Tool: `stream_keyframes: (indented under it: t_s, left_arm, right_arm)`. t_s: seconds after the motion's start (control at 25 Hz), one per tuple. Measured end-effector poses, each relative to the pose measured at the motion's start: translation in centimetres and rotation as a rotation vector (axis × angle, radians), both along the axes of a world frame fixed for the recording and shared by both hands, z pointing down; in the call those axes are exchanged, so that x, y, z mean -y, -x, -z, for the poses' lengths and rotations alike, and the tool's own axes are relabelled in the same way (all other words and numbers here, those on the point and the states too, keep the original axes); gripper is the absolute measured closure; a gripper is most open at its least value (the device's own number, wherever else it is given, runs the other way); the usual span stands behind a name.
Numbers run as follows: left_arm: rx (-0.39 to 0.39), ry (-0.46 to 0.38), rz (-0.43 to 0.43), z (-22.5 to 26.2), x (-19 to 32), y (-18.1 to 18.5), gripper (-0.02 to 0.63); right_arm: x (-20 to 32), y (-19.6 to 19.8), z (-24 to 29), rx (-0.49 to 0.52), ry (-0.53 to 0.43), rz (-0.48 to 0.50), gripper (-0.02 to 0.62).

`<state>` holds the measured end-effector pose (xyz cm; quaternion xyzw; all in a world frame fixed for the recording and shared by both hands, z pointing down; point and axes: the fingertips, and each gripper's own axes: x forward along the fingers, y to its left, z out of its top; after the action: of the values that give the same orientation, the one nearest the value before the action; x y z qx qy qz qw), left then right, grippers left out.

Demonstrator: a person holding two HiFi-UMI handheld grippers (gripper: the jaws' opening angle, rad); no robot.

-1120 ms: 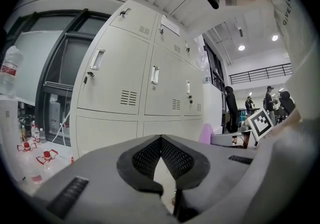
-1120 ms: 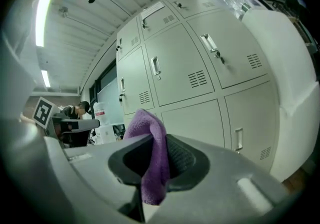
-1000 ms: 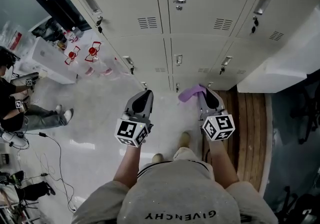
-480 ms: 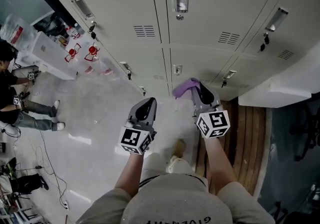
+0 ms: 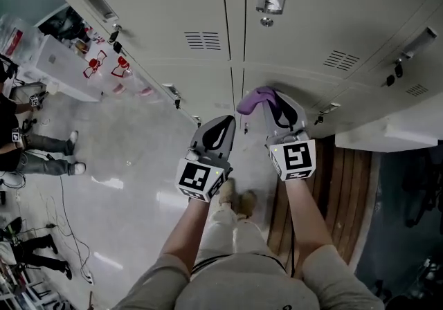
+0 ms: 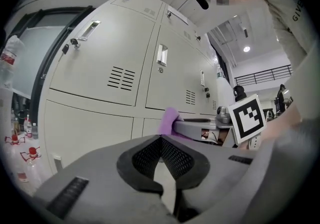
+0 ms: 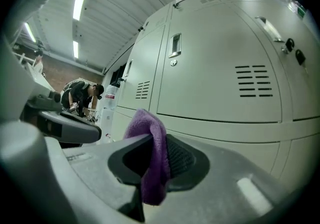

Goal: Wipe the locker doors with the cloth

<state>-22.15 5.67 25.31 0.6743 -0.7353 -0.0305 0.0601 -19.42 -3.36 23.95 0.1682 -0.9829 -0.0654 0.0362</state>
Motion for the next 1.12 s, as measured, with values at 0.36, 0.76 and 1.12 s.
stream_keyframes:
  t_s: [0.36, 0.76, 1.12]
  left_arm:
    - [-0.014, -0.036, -0.067, 0.3, 5.0, 1.3, 0.607]
    - [-0.077, 0.004, -0.061, -3.4, 4.8, 3.1, 0.607]
    - [-0.108, 0.028, -0.050, -6.8, 4.2, 4.4, 0.607]
  right_arm:
    - [1.7, 3.6, 1.6, -0.046, -0.185, -0.055, 0.526]
    - [1.8, 5.3, -1.8, -0.170, -0.304, -0.153, 0.523]
    - [2.2, 5.1, -6.6, -0.212, -0.288, -0.155, 0.523]
